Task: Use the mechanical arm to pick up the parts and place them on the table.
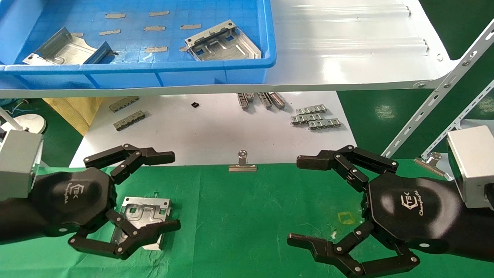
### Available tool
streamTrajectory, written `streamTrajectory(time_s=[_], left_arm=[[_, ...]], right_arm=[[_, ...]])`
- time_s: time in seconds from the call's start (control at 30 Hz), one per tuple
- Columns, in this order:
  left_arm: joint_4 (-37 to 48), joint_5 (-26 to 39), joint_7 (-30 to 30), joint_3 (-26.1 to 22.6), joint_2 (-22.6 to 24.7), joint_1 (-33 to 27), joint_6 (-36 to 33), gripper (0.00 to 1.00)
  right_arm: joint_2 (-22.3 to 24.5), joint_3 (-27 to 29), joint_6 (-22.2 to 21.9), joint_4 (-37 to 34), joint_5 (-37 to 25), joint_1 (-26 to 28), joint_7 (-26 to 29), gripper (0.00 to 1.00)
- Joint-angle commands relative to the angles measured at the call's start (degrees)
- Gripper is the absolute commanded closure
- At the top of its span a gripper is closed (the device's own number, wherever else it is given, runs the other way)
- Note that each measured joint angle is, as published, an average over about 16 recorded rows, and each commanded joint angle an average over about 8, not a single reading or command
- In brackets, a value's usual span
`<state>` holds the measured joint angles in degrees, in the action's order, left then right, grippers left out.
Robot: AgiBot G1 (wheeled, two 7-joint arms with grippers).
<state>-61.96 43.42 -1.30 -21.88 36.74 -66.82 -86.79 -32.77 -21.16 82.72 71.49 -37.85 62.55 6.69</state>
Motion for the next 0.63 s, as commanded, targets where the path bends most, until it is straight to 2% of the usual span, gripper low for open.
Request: streamTrajectory(time_s=[0.03,0.37,0.63], left_arm=[[-2.2,-0.3,-1.8,1.1,-0.3,1.0,0.2,0.0],[-11.8,-1.6,-9.4,5.9,-1.7,5.3,1.1,0.0],[-13.7,-1.9,-10.4,6.9,-2.0,6.2,1.3,0.0]], right_arm=[[0.0,0.0,0.0,0.0,0.0,0.0,0.0,0.0],[0.0,0.0,0.0,0.0,0.0,0.0,0.0,0.0],[0.0,0.0,0.0,0.0,0.0,0.0,0.0,0.0]])
